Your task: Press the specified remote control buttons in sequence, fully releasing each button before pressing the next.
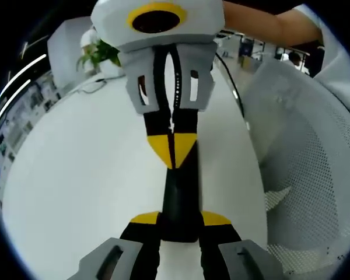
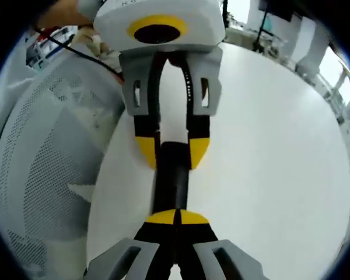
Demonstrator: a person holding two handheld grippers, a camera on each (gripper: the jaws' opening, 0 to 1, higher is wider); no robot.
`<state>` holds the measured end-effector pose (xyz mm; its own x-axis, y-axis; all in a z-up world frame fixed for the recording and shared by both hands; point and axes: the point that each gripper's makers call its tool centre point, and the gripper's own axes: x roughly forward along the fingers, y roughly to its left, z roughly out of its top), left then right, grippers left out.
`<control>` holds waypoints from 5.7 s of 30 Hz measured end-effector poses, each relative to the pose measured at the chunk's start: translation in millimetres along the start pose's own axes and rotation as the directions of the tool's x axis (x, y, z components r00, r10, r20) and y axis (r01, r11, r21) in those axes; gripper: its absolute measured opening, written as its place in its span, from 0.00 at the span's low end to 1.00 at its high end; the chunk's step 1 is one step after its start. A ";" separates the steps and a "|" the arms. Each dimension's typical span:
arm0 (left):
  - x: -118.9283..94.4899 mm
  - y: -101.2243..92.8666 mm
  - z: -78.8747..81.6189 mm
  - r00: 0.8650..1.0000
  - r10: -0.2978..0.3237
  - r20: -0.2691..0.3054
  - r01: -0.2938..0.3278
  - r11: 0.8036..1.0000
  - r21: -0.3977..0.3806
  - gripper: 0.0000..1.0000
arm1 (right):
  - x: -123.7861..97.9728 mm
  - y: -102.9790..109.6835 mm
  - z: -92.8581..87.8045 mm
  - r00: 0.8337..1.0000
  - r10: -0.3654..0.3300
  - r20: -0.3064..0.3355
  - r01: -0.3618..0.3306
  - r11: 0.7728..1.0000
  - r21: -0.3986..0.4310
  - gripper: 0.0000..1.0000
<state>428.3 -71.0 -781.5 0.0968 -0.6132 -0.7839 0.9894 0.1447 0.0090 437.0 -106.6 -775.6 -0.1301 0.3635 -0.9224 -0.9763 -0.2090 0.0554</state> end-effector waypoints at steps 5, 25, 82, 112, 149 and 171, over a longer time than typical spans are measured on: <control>0.1 0.1 -0.1 1.000 0.000 0.001 0.000 1.000 0.001 0.24 | 0.2 -0.2 0.0 1.000 0.006 0.000 -0.006 1.000 0.008 0.00; 0.2 -0.4 0.1 1.000 0.000 -0.022 0.000 1.000 0.002 0.24 | -3.4 -1.0 -0.1 0.998 -0.058 0.010 0.059 0.998 -0.026 0.00; -1.1 -1.3 0.5 0.999 -0.005 -0.031 0.006 1.000 0.007 0.24 | -2.3 14.3 2.5 0.998 -0.051 -0.025 0.049 0.995 -0.091 0.00; 0.4 -0.9 1.4 0.999 -0.003 -0.039 0.003 1.000 0.007 0.24 | -0.6 12.5 -0.2 0.999 -0.038 -0.020 0.037 0.998 -0.056 0.00; -1.1 -2.1 0.5 0.999 -0.004 -0.054 0.005 1.000 0.014 0.24 | -21.3 21.9 1.8 0.994 -0.107 -0.008 0.106 0.990 -0.088 0.00; -0.9 -1.7 1.1 0.999 -0.005 -0.050 0.006 1.000 0.015 0.24 | -17.6 21.2 3.0 0.995 -0.101 -0.010 0.100 0.991 -0.094 0.00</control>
<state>426.7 -71.6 -780.1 0.0860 -0.5741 -0.8143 0.9915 0.1297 0.0133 418.1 -114.7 -757.1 -0.0287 0.3734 -0.9272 -0.9638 -0.2562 -0.0734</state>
